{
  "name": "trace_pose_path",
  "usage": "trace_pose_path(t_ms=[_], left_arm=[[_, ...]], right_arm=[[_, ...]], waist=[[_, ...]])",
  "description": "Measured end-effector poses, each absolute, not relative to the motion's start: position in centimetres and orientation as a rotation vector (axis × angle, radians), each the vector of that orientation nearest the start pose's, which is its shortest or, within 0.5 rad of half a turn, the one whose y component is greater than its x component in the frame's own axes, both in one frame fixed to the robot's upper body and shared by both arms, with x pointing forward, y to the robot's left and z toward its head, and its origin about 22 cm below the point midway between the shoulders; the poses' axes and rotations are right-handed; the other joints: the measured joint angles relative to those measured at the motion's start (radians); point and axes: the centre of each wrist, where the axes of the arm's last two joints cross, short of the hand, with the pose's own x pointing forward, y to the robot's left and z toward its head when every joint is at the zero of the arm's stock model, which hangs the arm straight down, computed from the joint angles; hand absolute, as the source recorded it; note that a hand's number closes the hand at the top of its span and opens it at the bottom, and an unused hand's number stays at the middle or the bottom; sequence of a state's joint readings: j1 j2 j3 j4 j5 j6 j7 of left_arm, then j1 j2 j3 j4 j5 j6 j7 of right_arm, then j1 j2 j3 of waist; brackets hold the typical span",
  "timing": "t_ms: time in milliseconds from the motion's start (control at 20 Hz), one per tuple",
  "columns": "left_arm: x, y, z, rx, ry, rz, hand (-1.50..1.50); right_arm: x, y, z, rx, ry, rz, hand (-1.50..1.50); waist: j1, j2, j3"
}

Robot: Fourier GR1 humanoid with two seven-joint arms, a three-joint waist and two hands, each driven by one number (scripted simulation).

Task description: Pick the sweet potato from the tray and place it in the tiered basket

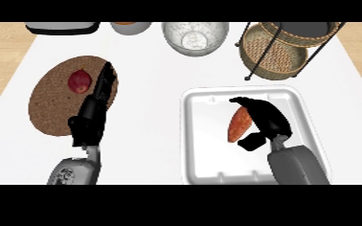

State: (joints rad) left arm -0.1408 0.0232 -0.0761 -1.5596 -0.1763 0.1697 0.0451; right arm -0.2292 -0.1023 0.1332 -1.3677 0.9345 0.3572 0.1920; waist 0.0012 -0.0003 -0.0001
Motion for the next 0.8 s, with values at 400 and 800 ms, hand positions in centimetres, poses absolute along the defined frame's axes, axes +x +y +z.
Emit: trace_pose_path(t_ms=[400, 800], left_arm=[[27.2, 19.9, 3.5, 0.191, -1.665, -0.111, 0.00], [27.4, 19.5, 2.9, 0.186, -1.671, -0.118, 0.00]], right_arm=[[30.2, -19.7, -0.6, -0.710, -1.209, 1.213, 1.50], [31.9, -15.3, 0.0, -0.943, -0.894, 1.423, 1.50]], waist=[[0.003, -0.002, -0.001], [0.008, -0.005, -0.004]])
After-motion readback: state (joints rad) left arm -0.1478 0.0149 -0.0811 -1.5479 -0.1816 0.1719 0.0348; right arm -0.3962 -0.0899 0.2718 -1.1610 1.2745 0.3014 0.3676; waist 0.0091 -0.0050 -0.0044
